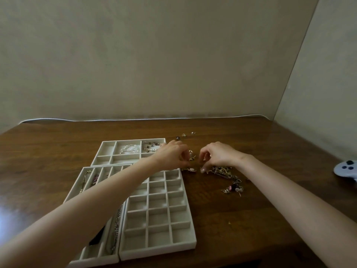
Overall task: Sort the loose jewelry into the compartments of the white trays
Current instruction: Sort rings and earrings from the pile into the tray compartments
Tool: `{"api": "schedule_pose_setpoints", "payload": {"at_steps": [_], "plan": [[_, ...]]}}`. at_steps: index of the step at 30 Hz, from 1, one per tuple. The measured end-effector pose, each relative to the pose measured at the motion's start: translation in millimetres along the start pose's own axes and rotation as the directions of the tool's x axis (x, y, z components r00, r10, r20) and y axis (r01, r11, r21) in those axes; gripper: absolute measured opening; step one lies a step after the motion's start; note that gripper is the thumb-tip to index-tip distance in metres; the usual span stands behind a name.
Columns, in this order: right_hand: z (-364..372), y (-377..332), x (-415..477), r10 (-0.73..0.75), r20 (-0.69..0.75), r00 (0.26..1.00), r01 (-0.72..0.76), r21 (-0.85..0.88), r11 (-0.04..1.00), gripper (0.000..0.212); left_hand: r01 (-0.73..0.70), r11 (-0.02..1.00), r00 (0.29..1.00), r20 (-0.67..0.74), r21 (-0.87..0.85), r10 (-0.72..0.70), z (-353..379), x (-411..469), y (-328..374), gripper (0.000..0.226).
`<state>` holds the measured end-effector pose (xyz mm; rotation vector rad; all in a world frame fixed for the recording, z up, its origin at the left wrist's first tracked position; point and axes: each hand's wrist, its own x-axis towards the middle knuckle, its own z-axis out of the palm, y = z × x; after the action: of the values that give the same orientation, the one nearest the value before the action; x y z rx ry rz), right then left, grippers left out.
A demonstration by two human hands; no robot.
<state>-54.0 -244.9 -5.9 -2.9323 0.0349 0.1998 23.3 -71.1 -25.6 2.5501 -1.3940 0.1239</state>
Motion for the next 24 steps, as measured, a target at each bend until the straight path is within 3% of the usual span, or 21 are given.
{"api": "schedule_pose_setpoints", "payload": {"at_steps": [7, 14, 21, 24], "plan": [[7.7, 6.8, -0.7, 0.005, 0.022, 1.000, -0.005, 0.017, 1.000, 0.033, 0.044, 0.998, 0.996, -0.075, -0.049, -0.048, -0.1, 9.4, -1.5, 0.017], [7.4, 7.0, 3.9, 0.005, -0.029, 1.000, -0.001, 0.119, 0.993, 0.026, 0.026, 0.989, 0.976, 0.209, 0.143, -0.056, 8.4, 19.2, 13.7, 0.044], [4.0, 9.1, 2.2, 0.026, -0.150, 0.988, 0.027, 0.345, 0.938, 0.022, 0.035, 0.999, 0.990, 0.137, 0.030, -0.038, 13.1, 25.3, 19.0, 0.026], [1.4, 5.0, 3.0, 0.059, -0.224, 0.973, 0.059, 0.488, 0.871, 0.021, 0.073, 0.980, 0.997, 0.028, -0.182, -0.069, 3.9, 19.4, 16.0, 0.020]]}}
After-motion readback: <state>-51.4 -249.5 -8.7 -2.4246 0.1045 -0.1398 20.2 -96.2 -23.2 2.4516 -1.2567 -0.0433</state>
